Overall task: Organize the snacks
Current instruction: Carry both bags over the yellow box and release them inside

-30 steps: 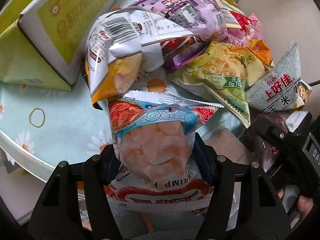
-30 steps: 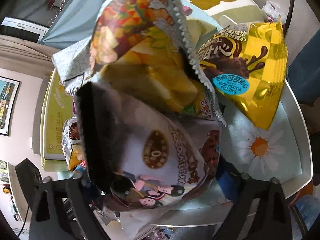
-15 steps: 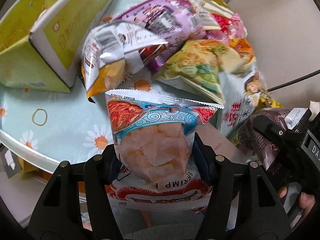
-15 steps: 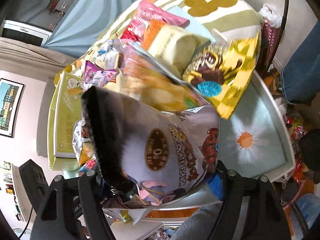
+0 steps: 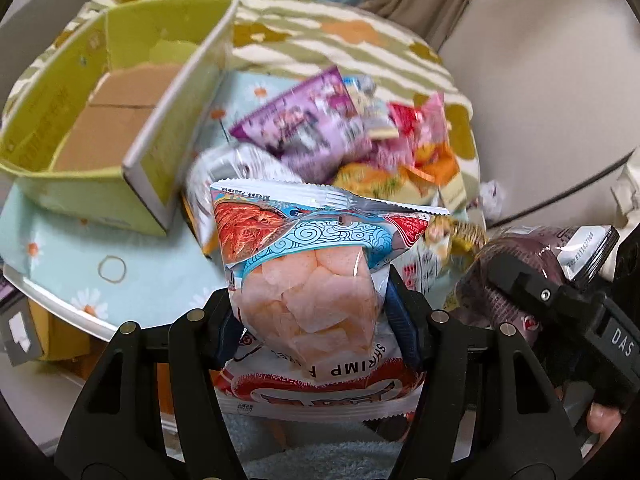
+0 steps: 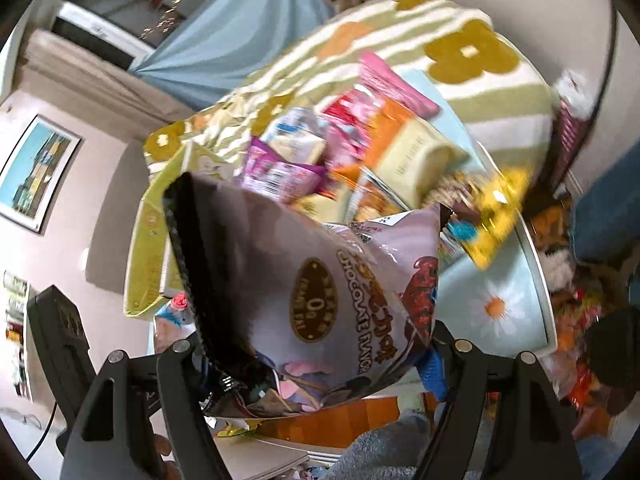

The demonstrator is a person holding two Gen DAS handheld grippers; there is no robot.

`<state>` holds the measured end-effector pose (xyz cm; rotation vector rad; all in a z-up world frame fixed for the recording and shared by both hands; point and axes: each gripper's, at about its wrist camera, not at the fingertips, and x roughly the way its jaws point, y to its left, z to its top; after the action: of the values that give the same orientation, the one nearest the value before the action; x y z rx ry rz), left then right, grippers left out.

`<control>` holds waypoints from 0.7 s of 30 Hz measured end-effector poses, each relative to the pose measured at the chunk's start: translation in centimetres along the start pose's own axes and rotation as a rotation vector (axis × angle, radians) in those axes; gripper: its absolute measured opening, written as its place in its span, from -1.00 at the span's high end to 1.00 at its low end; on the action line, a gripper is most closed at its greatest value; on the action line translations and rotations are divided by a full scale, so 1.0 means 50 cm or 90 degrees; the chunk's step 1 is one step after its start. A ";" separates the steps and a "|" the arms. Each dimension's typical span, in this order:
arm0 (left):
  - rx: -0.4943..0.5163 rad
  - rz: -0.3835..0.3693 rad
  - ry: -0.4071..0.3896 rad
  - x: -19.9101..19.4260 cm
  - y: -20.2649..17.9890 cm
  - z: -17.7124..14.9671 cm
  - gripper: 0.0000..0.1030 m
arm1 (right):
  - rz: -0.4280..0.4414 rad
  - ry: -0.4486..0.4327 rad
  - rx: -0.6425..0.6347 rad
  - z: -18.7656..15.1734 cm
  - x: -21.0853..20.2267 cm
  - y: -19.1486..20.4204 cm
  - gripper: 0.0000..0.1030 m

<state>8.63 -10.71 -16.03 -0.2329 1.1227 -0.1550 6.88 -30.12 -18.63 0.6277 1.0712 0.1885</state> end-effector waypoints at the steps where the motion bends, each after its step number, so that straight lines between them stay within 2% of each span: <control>1: -0.002 0.002 -0.008 -0.013 0.006 0.005 -0.19 | 0.006 0.000 -0.010 0.006 0.001 0.010 -0.40; 8: -0.010 0.019 -0.075 -0.082 0.073 0.099 -0.19 | 0.016 -0.020 -0.105 0.061 0.017 0.135 -0.40; 12: -0.007 0.040 -0.106 -0.111 0.148 0.175 -0.19 | 0.015 -0.037 -0.167 0.101 0.037 0.229 -0.40; 21: 0.016 0.063 -0.111 -0.105 0.361 0.365 -0.19 | 0.035 -0.043 -0.238 0.181 0.188 0.435 -0.43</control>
<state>23.03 9.91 -8.64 -0.1651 0.9565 -0.0592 22.49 -11.87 -10.57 0.3234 0.9232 0.4030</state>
